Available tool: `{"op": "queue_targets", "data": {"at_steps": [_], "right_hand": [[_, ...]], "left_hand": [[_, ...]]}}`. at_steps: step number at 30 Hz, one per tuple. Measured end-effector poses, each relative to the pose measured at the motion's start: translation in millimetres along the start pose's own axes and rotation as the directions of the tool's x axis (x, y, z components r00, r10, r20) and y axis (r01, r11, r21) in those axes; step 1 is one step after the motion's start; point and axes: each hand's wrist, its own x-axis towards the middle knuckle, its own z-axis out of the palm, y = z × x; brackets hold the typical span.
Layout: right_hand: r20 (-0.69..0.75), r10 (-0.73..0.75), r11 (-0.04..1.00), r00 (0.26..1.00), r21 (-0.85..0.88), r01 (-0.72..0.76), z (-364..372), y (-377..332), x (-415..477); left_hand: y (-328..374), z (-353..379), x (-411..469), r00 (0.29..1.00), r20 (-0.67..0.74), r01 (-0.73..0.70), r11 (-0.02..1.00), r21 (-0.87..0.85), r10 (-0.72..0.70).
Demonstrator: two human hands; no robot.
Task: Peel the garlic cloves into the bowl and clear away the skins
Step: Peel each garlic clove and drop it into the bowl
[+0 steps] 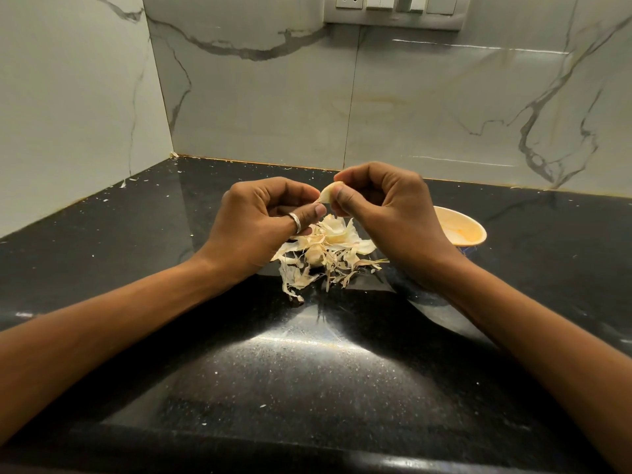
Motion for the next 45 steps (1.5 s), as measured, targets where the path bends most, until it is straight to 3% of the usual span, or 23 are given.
{"op": "queue_targets", "data": {"at_steps": [11,15,20,24,28,34,39,45], "right_hand": [[0.029,-0.061,0.996,0.998,-0.065,0.063,4.1,4.9,-0.3],[0.039,-0.1,0.988,0.994,-0.112,0.104,6.5,3.4,-1.7],[0.05,-0.122,0.979,0.991,-0.156,0.129,8.4,2.9,-2.2],[0.059,-0.126,0.978,0.99,-0.161,0.134,8.8,2.5,-2.0],[0.039,-0.093,0.987,0.995,-0.124,0.097,6.4,4.2,-0.5],[0.042,-0.055,0.997,0.998,-0.061,0.058,5.0,5.1,-0.4],[0.04,-0.05,0.997,0.998,-0.062,0.052,2.9,5.3,0.7],[0.045,-0.063,0.994,0.997,-0.082,0.067,2.4,4.0,1.0]], "left_hand": [[-4.0,-2.8,2.4,0.995,-0.066,-0.063,0.983,0.175,0.075],[-0.4,-4.4,0.3,0.958,-0.067,-0.215,0.851,0.478,0.279],[1.9,-5.9,-0.6,0.937,-0.006,-0.275,0.749,0.603,0.348],[2.8,-6.3,-0.2,0.962,-0.025,-0.216,0.814,0.54,0.272],[0.9,-4.4,2.5,0.998,-0.063,0.008,0.969,0.245,0.008],[3.6,-6.8,5.7,0.981,-0.009,0.193,0.981,-0.009,-0.193],[3.0,-9.2,8.4,0.973,-0.057,0.219,0.973,-0.076,-0.224],[-3.1,-8.5,8.7,0.988,-0.102,0.121,0.992,0.034,-0.117]]}}
